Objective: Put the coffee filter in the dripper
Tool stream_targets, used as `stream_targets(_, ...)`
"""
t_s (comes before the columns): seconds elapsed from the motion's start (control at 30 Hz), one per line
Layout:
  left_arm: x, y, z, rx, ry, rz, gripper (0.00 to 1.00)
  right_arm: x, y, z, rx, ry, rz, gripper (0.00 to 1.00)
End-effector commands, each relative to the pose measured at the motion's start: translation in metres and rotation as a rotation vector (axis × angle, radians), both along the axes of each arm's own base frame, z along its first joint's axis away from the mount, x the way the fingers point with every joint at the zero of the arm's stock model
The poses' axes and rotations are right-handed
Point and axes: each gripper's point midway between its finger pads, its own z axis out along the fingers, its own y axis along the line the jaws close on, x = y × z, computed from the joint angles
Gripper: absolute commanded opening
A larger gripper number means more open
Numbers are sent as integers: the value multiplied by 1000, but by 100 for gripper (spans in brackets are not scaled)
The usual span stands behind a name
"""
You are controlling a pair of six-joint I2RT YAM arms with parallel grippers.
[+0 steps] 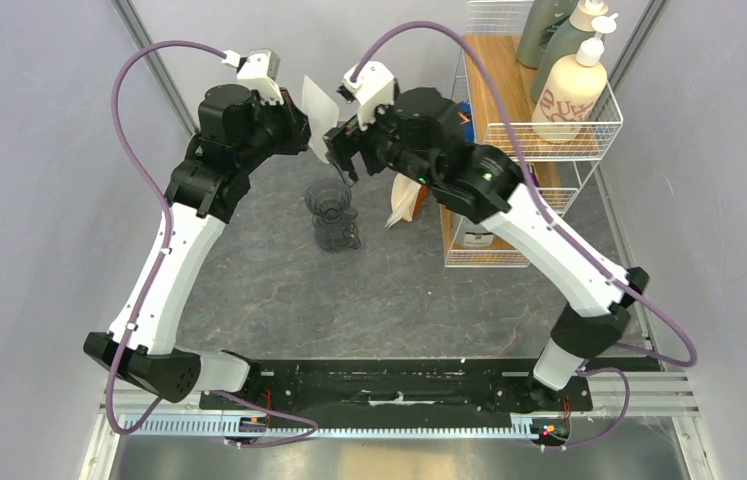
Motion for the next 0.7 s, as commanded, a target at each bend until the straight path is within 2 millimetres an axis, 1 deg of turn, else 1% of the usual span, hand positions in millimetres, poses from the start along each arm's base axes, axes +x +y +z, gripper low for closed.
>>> stream_targets(0.0,-17,2,-3,-192,154,54,2,1,22,24,127,1,40,97)
stream_targets(0.1,-25,1,-1,-249,187,45,2,3,26,18,122,14,45,96)
stream_targets(0.2,-33,-4,3,-282,203,10,2,8,25,12,109,10,19,95)
stream_targets(0.27,-37,-8,1,-305,229,-8,2,9,27,10,104,6,26,94)
stream_targets(0.43,-38,-14,-5,-351,293,-11,2,15,28,2,70,2,9,92)
stream_targets(0.67,-38,-19,-5,-382,319,-23,2,25,24,-3,26,-19,-40,88)
